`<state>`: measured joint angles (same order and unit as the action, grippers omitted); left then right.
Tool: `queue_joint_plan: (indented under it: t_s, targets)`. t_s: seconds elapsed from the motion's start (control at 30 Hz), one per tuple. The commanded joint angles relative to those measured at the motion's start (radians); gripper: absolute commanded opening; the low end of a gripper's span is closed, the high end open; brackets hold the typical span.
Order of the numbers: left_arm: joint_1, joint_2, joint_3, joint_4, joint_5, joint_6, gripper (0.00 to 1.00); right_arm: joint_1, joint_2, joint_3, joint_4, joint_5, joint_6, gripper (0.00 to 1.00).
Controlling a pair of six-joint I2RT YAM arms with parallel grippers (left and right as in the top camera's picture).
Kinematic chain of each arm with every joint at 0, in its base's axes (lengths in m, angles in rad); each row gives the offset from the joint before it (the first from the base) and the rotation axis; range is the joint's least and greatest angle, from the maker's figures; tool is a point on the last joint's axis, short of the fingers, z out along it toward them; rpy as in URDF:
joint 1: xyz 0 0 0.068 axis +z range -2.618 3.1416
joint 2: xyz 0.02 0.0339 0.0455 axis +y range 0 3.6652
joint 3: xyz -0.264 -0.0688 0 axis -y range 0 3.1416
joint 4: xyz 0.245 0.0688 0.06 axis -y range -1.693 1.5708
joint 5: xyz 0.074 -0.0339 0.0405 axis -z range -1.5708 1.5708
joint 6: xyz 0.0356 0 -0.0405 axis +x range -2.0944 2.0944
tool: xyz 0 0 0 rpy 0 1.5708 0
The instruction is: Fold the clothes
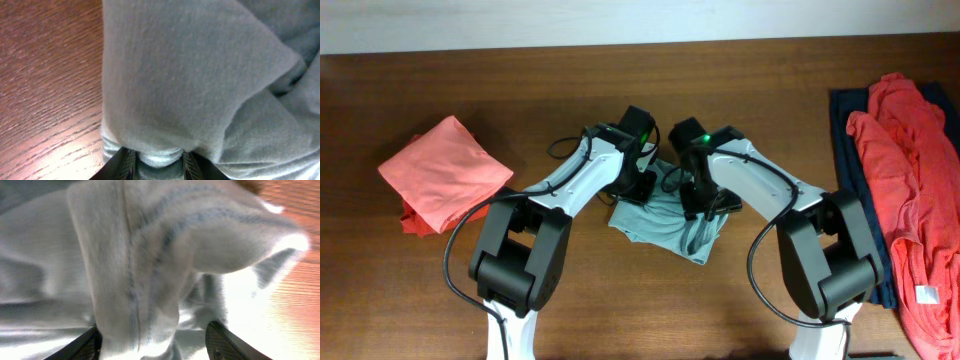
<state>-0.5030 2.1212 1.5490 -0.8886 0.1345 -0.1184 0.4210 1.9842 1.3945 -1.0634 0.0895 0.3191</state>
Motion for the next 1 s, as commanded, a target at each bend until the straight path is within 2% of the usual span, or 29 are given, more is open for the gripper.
queue_joint_plan:
  t_s: [0.0, 0.3, 0.5, 0.6, 0.83, 0.9, 0.97]
  targets:
    - [0.016, 0.06, -0.013, -0.029, -0.095, -0.009, 0.31, -0.051, -0.03, -0.002, -0.003, 0.065, 0.016, 0.64]
    - [0.057, 0.06, -0.013, -0.075, -0.097, -0.027, 0.3, -0.179, -0.03, -0.002, -0.026, 0.065, -0.016, 0.65]
    - [0.051, 0.06, -0.013, -0.112, -0.093, -0.027, 0.3, -0.186, -0.03, -0.002, -0.033, 0.052, -0.026, 0.65]
    - [0.052, 0.06, -0.013, -0.137, -0.095, -0.032, 0.22, -0.186, -0.03, -0.002, -0.036, 0.05, -0.026, 0.65]
    - [0.054, 0.0, -0.013, -0.156, -0.098, -0.076, 0.22, -0.198, -0.03, -0.002, -0.025, 0.056, -0.029, 0.66]
    - [0.054, -0.051, -0.013, -0.154, -0.109, -0.076, 0.22, -0.199, -0.035, -0.002, -0.014, -0.011, -0.143, 0.66]
    - [0.054, -0.094, -0.013, -0.147, -0.136, -0.076, 0.22, -0.199, -0.06, -0.001, -0.015, -0.056, -0.184, 0.66]
